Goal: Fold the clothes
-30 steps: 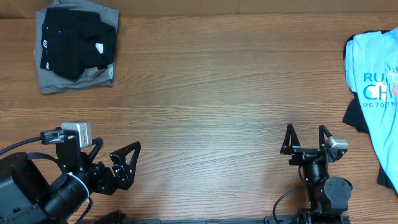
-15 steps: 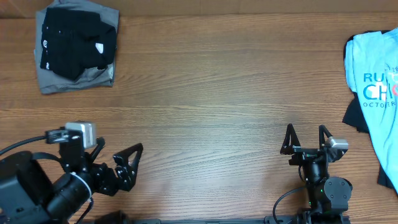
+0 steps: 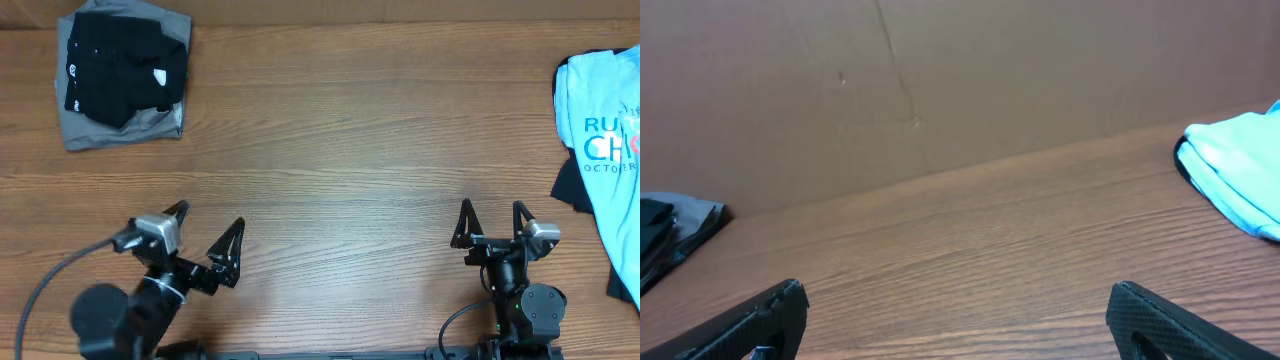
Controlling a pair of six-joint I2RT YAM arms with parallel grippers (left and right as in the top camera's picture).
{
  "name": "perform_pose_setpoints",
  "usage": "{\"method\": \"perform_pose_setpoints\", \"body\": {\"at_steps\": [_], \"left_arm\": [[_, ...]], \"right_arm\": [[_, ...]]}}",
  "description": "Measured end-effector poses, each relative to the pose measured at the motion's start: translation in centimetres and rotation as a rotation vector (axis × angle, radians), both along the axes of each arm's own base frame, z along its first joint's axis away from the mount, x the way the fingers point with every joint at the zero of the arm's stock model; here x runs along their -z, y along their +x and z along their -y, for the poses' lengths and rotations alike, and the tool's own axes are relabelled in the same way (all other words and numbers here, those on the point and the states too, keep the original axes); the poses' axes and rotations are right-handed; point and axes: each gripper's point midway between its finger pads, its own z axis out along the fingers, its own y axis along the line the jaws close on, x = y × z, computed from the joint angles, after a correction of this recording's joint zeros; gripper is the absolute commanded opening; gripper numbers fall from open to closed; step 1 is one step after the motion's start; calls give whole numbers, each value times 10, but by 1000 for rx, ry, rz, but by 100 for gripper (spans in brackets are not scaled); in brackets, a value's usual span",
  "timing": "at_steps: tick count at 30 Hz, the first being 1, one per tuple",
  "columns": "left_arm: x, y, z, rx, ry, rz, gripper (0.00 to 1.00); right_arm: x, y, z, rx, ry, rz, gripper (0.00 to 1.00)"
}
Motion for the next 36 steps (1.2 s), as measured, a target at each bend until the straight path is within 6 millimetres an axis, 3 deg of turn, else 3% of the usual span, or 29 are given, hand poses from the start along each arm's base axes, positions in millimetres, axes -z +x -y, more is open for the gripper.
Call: {"method": "perform_pose_setpoints", "body": {"at_steps": [3,7,11,20,27,30,36], "left_arm": [[28,9,-3,-25,-6,97,100],[65,17,-7,-74,-50,81,100],[88,25,-20,-166,-99,74,100],[94,36,-40,-282,-136,181,100],[106,39,-50,-350,-126,152,100],[126,38,-53,-366,-81,86,100],[125,38,-54,-366,-27,102,100]], "right_arm": [[0,0,0,0,0,0,100],[0,0,0,0,0,0,100],[0,0,0,0,0,0,100],[0,0,0,0,0,0,100],[0,0,0,0,0,0,100],[0,0,0,0,0,-1,100],[0,0,0,0,0,0,100]]}}
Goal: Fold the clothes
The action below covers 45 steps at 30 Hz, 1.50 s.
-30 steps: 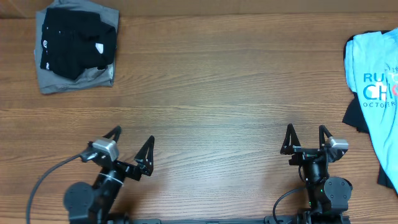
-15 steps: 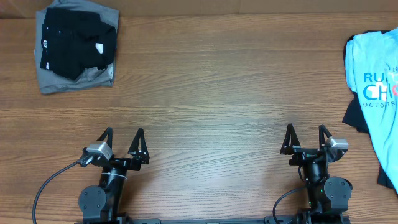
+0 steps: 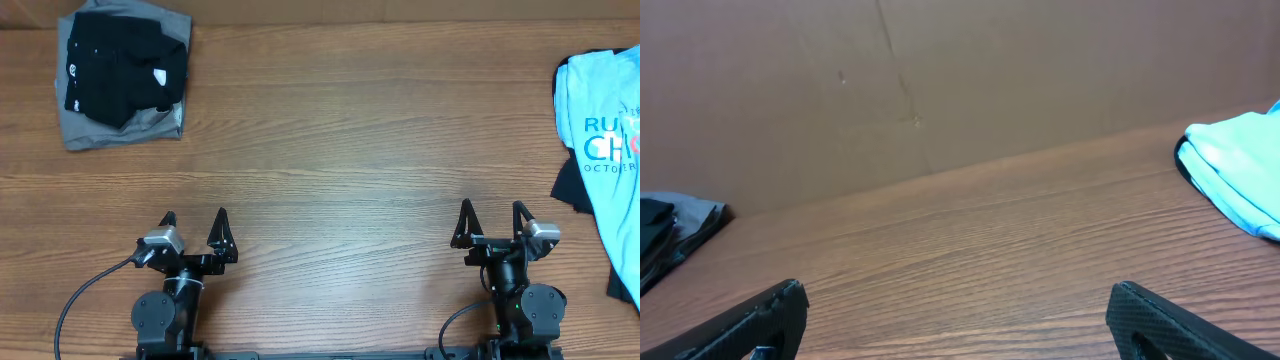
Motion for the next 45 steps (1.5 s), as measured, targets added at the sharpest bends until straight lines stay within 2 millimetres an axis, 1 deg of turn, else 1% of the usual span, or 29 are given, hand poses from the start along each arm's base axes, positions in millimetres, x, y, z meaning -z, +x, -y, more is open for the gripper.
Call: {"method": "perform_pose_setpoints", "body": {"at_steps": [45], "left_arm": [[0,0,-1,-6,17,1,100]], "right_arm": [[0,0,0,0,0,0,100]]}}
